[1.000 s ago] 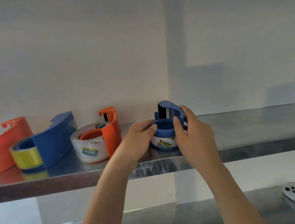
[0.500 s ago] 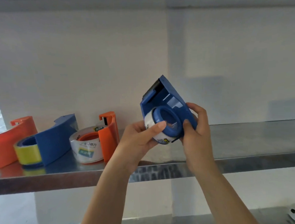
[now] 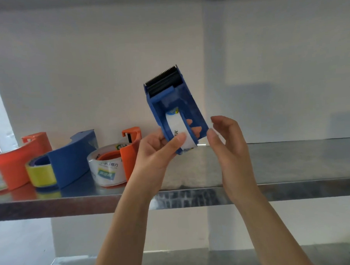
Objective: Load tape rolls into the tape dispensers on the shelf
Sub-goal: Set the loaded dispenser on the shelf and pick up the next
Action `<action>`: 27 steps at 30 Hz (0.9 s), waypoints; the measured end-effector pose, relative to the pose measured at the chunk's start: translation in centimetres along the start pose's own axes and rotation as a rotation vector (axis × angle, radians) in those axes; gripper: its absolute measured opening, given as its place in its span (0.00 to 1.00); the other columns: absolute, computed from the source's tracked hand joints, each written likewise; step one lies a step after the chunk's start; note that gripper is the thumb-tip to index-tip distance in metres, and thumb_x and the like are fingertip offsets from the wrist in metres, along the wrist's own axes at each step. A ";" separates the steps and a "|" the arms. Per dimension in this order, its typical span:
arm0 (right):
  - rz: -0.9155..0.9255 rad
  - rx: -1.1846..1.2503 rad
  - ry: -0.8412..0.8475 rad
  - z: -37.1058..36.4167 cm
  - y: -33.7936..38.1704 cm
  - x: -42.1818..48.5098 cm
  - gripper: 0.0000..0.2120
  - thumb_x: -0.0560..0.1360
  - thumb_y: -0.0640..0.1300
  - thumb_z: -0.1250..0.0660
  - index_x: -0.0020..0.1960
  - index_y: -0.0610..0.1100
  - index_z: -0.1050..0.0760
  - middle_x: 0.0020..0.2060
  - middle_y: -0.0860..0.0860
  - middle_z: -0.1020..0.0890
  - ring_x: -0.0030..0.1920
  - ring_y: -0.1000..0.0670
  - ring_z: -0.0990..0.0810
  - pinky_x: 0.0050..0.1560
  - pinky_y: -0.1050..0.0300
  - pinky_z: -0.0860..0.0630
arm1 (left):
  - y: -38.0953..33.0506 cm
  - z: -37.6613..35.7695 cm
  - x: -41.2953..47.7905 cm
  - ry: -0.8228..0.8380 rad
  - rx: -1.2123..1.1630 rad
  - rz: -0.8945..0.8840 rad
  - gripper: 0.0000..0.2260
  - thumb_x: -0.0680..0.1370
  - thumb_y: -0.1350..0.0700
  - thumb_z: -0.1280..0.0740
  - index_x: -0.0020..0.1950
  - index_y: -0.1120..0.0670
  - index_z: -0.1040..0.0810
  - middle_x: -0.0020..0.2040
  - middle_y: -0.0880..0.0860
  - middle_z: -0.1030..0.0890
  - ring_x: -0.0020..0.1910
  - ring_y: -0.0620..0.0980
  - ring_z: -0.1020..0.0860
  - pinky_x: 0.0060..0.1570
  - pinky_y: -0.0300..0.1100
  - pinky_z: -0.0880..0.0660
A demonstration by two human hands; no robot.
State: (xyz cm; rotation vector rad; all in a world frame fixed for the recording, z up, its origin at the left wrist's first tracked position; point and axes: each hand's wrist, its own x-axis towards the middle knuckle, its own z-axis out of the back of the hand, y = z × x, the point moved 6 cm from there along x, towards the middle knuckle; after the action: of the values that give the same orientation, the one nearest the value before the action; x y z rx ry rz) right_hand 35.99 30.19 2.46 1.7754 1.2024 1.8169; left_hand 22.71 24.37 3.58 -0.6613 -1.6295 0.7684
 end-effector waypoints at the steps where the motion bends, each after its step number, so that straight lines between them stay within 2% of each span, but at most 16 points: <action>1: 0.009 -0.026 0.039 -0.3 0.2 -0.1 0.14 0.73 0.49 0.35 0.58 0.50 0.26 0.58 0.55 0.22 0.61 0.61 0.27 0.65 0.61 0.32 | -0.1 0.1 0.2 -0.006 0.079 -0.004 0.12 0.75 0.57 0.33 0.56 0.58 0.20 0.51 0.55 0.15 0.54 0.52 0.18 0.54 0.43 0.23; 4: 0.013 -0.084 0.120 -0.9 0.3 -0.1 0.10 0.72 0.45 0.29 0.53 0.47 0.24 0.49 0.55 0.19 0.53 0.59 0.22 0.57 0.65 0.27 | 0.0 -0.1 0.2 0.010 0.235 0.015 0.11 0.68 0.55 0.30 0.50 0.55 0.17 0.44 0.49 0.14 0.45 0.44 0.16 0.42 0.31 0.24; 8: 0.008 -0.060 0.131 -0.7 0.2 -0.2 0.11 0.70 0.41 0.27 0.51 0.45 0.23 0.45 0.52 0.17 0.49 0.52 0.19 0.55 0.53 0.22 | 0.5 -0.3 0.2 0.031 0.256 0.013 0.10 0.67 0.58 0.28 0.48 0.55 0.17 0.43 0.50 0.14 0.45 0.47 0.16 0.43 0.33 0.23; 10: 0.011 -0.049 0.133 -0.8 0.4 -0.2 0.11 0.70 0.41 0.26 0.50 0.45 0.23 0.44 0.52 0.17 0.47 0.52 0.19 0.53 0.51 0.21 | 0.5 -0.2 0.2 0.033 0.239 0.009 0.10 0.67 0.59 0.28 0.48 0.56 0.16 0.43 0.51 0.14 0.45 0.48 0.16 0.44 0.35 0.22; 14: -0.018 -0.003 0.092 -0.6 0.3 0.0 0.08 0.68 0.39 0.25 0.43 0.42 0.24 0.36 0.53 0.19 0.40 0.55 0.20 0.42 0.62 0.24 | 0.7 -0.7 0.0 0.089 0.269 0.019 0.10 0.66 0.61 0.27 0.46 0.57 0.16 0.43 0.51 0.14 0.45 0.49 0.15 0.45 0.36 0.22; 17: -0.023 0.013 0.033 -0.4 0.2 -0.1 0.06 0.68 0.38 0.26 0.41 0.43 0.23 0.36 0.52 0.16 0.40 0.55 0.18 0.41 0.64 0.24 | 0.5 -0.8 0.0 0.089 0.276 0.012 0.10 0.65 0.61 0.26 0.46 0.57 0.16 0.44 0.51 0.14 0.46 0.49 0.16 0.47 0.36 0.22; 21: -0.020 0.100 -0.061 0.4 0.0 -0.1 0.04 0.70 0.36 0.28 0.43 0.39 0.22 0.36 0.51 0.16 0.38 0.56 0.18 0.40 0.64 0.24 | 0.1 0.0 0.1 -0.020 0.222 -0.006 0.09 0.65 0.60 0.28 0.45 0.55 0.16 0.43 0.47 0.14 0.46 0.44 0.16 0.44 0.33 0.23; 24: -0.007 0.161 -0.157 1.1 -0.1 -0.1 0.04 0.71 0.35 0.29 0.40 0.39 0.24 0.34 0.49 0.17 0.36 0.55 0.19 0.40 0.64 0.25 | 0.0 1.3 0.1 -0.162 0.172 -0.028 0.11 0.65 0.59 0.27 0.46 0.57 0.16 0.46 0.49 0.14 0.50 0.47 0.17 0.51 0.41 0.22; 27: 0.004 0.222 -0.237 1.8 -0.2 0.0 0.05 0.72 0.35 0.30 0.41 0.41 0.25 0.34 0.53 0.17 0.37 0.57 0.19 0.42 0.65 0.24 | -0.2 2.0 0.0 -0.263 0.135 -0.043 0.09 0.64 0.57 0.27 0.44 0.55 0.16 0.47 0.51 0.14 0.51 0.50 0.17 0.56 0.49 0.23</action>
State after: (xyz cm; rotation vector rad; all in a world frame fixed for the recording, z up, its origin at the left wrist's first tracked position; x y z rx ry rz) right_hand 37.64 30.86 2.06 2.0459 1.3447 1.4694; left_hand 20.77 24.02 3.51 -0.4417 -1.8039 0.9558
